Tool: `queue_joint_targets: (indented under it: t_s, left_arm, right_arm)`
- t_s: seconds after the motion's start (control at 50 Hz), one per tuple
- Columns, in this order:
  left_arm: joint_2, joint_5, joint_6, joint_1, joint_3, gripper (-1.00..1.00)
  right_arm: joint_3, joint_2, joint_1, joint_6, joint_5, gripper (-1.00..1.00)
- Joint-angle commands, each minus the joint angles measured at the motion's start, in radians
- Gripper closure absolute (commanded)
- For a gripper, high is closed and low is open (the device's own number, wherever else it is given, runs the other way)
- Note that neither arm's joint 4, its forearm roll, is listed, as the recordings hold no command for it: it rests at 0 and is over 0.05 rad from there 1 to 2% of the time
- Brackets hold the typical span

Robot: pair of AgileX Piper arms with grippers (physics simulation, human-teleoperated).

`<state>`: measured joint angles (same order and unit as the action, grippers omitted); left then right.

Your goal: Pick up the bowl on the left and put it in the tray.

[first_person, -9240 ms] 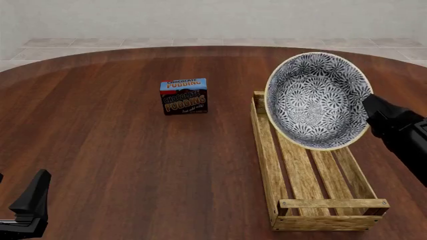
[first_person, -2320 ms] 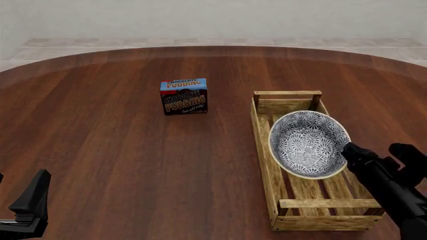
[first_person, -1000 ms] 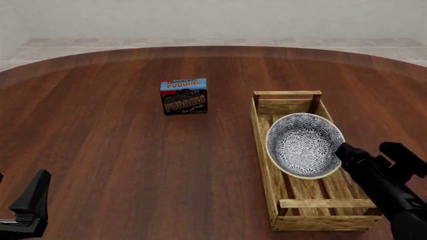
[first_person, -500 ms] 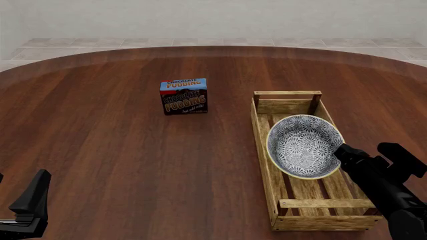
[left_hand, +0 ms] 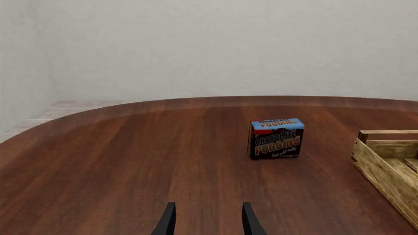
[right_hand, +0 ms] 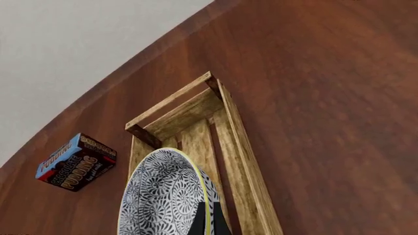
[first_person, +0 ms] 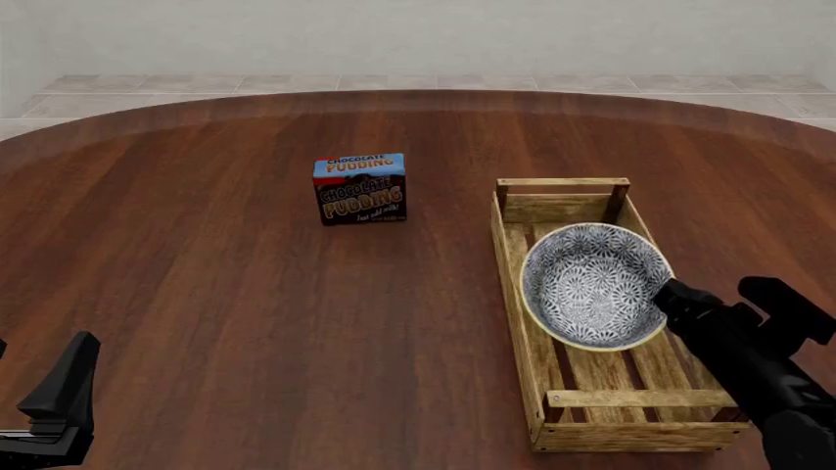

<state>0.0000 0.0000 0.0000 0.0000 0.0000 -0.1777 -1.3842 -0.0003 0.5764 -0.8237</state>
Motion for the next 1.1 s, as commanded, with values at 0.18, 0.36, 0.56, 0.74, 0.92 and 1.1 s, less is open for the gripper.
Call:
queue_joint_targets:
  t_s: [0.18,0.36,0.56,0.74,0.92,1.1]
  left_arm:
    - [0.000,0.000,0.000,0.000,0.000,-1.00]
    - [0.000,0.000,0.000,0.000,0.000,-1.00]
    - [0.000,0.000,0.000,0.000,0.000,-1.00]
    - [0.000,0.000,0.000,0.000,0.000,-1.00]
    - [0.000,0.000,0.000,0.000,0.000,-1.00]
    - [0.000,0.000,0.000,0.000,0.000,-1.00]
  right_arm:
    - [-0.007,0.013,0.003,-0.005,0.007,-1.00]
    - [-0.006,0.016,0.000,-0.007,0.009,-1.00]
    - [-0.001,0.019,0.001,-0.007,0.006,-1.00]
    - [0.000,0.031,-0.001,-0.009,0.015,-1.00]
    - [0.001,0.063,-0.004,-0.022,0.035,-1.00]
    - [-0.002,0.114,-0.009,-0.036,0.076,-1.00]
